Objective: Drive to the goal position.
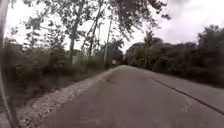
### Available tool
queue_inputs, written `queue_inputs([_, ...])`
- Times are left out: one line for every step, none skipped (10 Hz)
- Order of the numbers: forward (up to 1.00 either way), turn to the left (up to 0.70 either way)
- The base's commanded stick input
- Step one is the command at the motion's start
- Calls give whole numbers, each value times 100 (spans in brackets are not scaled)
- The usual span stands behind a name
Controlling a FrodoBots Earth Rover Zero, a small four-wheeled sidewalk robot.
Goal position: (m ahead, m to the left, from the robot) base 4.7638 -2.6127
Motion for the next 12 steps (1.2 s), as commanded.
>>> queue_inputs([70, 0])
queue_inputs([70, 0])
queue_inputs([70, 0])
queue_inputs([70, 0])
queue_inputs([70, 0])
queue_inputs([70, 0])
queue_inputs([70, 0])
queue_inputs([70, 0])
queue_inputs([70, 0])
queue_inputs([70, 0])
queue_inputs([70, -1])
queue_inputs([70, 0])
